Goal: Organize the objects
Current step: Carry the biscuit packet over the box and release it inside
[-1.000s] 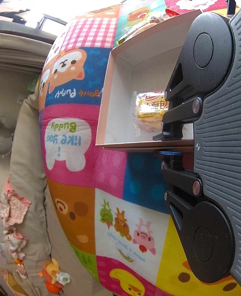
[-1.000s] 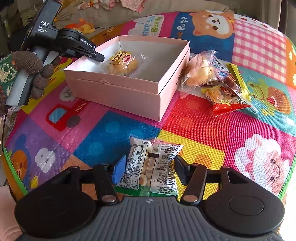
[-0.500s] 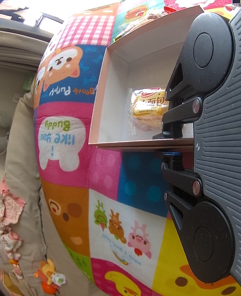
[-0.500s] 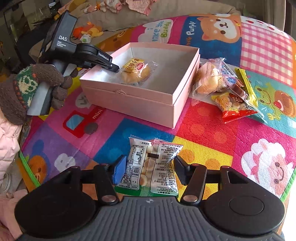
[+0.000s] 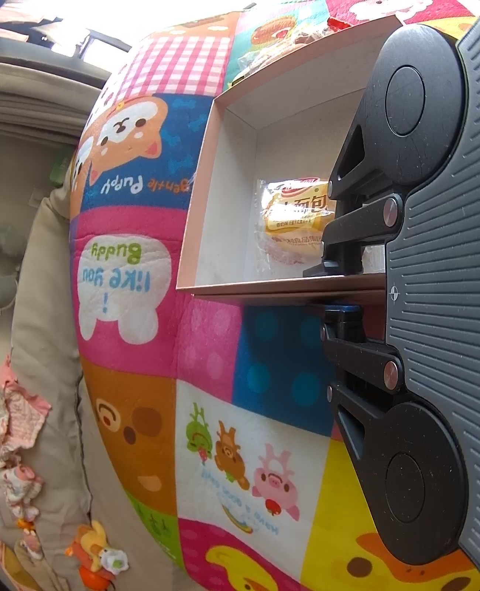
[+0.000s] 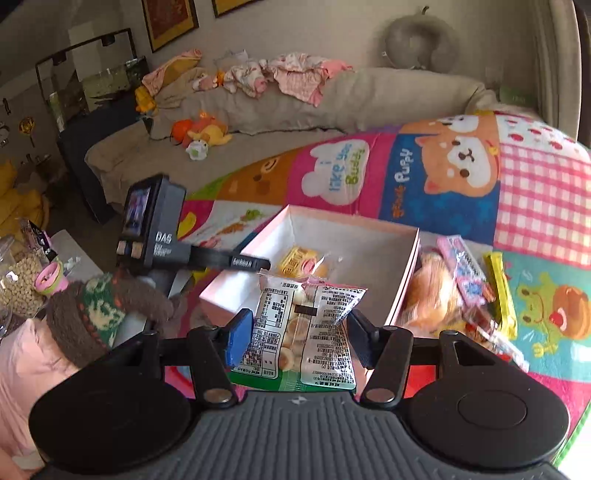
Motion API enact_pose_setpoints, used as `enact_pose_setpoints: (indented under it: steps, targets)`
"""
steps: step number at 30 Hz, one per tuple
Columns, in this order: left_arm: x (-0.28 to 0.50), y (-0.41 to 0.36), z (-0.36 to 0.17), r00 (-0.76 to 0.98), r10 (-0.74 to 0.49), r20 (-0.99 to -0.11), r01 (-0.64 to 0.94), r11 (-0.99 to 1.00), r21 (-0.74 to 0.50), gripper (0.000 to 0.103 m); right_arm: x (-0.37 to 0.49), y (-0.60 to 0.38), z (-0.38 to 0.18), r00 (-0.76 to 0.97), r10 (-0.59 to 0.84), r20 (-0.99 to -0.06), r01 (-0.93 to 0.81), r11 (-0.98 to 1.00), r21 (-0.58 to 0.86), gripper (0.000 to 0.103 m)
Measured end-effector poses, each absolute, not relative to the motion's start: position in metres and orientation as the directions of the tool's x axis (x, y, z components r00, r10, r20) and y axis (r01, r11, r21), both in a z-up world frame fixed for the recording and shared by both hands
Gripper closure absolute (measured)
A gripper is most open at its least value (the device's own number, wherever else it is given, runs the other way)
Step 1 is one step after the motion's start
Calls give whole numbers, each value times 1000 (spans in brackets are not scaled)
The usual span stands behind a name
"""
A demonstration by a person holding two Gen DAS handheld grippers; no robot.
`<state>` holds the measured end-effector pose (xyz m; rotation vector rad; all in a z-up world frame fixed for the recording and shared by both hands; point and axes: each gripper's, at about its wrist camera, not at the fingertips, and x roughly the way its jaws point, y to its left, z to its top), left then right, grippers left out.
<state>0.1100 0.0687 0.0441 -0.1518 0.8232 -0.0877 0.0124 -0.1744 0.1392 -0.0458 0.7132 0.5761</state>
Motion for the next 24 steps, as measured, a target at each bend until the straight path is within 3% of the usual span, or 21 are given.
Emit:
enact_pose_setpoints:
  steps: [6,14,24]
  targets:
    - [108,69,44,679,-140,-720,18,984,-175,88,83,-144,144,650,465,-601,-484,863,145,47]
    - [107,69,44,677,-145,-721,22,984,-177,87,153,-100,114,589,518,-620,-447,848,284,44]
    - [106,69,44,681,-141,-719,22,985,-172,88,115,-155,109,663,367,-652,-390,913,117,31]
